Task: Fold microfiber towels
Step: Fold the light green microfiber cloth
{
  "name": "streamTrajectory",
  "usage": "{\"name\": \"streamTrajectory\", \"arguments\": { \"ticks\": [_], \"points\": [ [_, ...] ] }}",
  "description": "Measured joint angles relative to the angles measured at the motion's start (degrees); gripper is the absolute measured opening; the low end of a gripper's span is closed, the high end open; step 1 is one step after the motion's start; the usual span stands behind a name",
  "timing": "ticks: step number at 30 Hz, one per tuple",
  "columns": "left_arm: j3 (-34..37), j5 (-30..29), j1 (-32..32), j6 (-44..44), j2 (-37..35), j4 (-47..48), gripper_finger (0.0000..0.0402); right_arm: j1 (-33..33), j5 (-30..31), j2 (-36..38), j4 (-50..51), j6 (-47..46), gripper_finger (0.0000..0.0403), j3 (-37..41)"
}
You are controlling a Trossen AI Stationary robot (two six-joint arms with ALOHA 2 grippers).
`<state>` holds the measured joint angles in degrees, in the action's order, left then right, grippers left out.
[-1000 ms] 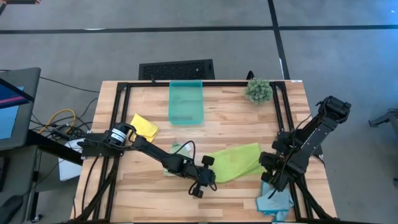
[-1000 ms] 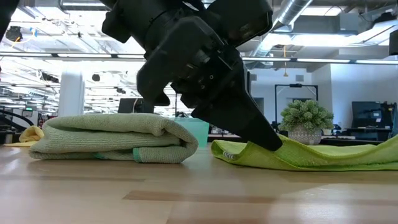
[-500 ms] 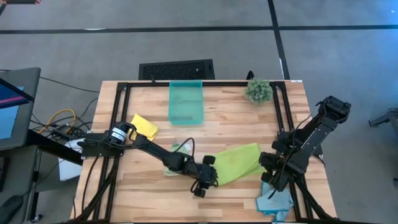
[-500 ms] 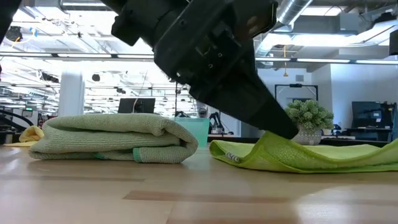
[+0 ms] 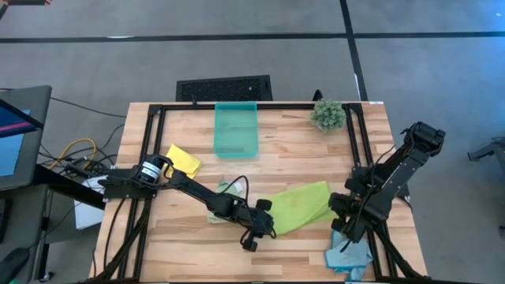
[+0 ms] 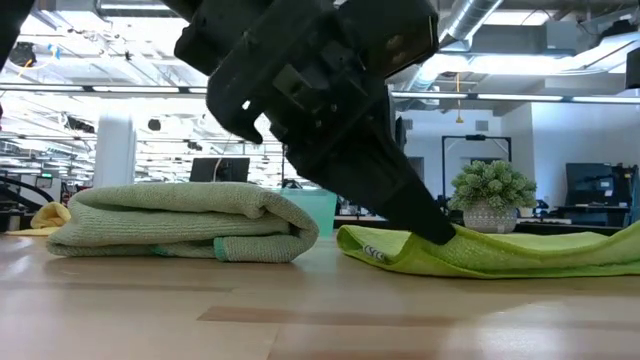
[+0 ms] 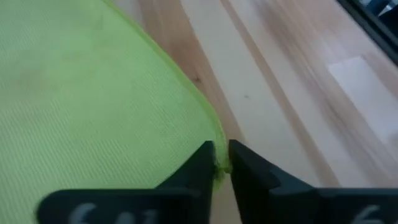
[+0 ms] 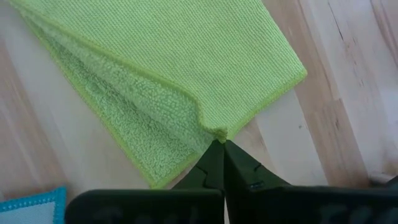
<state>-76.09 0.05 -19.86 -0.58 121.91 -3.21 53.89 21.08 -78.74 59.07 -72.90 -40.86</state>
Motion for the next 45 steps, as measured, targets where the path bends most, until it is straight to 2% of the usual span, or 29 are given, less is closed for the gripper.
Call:
{"name": "streamTrajectory", "arguments": {
  "ticks": [7,13,17,20,24,26,29,32,34,36,40,45],
  "points": [
    [0.02,-4.78,0.04,-0.09,-1.04,-1.31,0.0003,0.00,0.00,0.00,0.00,-0.02,0.0016,0.00],
    [0.00,-23.41,-1.57,0.35,-6.44,6.14,0.0001,0.02,0.00,0.00,0.00,-0.04,0.0015,0.02],
    [0.00,-29.39,-2.65,0.35,-9.48,9.56,0.0001,0.02,0.00,0.00,0.02,-0.04,0.0016,0.02],
    [0.00,-28.96,-3.26,0.92,-10.52,10.67,0.0001,0.02,0.00,0.00,-0.01,-0.04,0.0013,0.02],
    [-0.07,-16.35,-3.39,1.56,-10.89,10.01,0.0000,0.02,0.00,0.00,-0.09,0.00,0.0011,0.02],
    [-0.07,-13.78,-3.34,0.86,-9.77,9.67,0.0000,0.02,0.00,0.00,-0.55,0.78,0.0012,0.02],
    [0.13,-19.05,-3.32,0.88,-9.16,10.98,0.0000,0.02,0.00,0.00,-3.03,3.36,0.0014,0.02],
    [-0.01,-31.75,-3.25,0.73,-9.66,10.44,0.0000,-0.07,0.69,0.00,-4.63,5.25,0.0011,0.02],
    [0.01,-41.14,-2.99,1.57,-10.30,11.24,0.0000,-0.80,4.34,0.00,-2.90,3.73,0.0007,0.02],
    [-0.09,-46.67,-1.89,2.81,-10.54,11.88,0.0000,-2.25,9.19,0.00,1.30,0.02,0.0004,0.02],
    [0.64,-47.74,2.73,3.37,-10.38,12.76,0.0000,-6.57,18.27,0.00,11.43,-6.91,0.0005,0.02],
    [3.48,-52.95,9.36,12.07,-11.25,4.78,0.0000,-13.00,30.96,0.00,22.78,-14.91,0.0003,0.02]
  ]
}}
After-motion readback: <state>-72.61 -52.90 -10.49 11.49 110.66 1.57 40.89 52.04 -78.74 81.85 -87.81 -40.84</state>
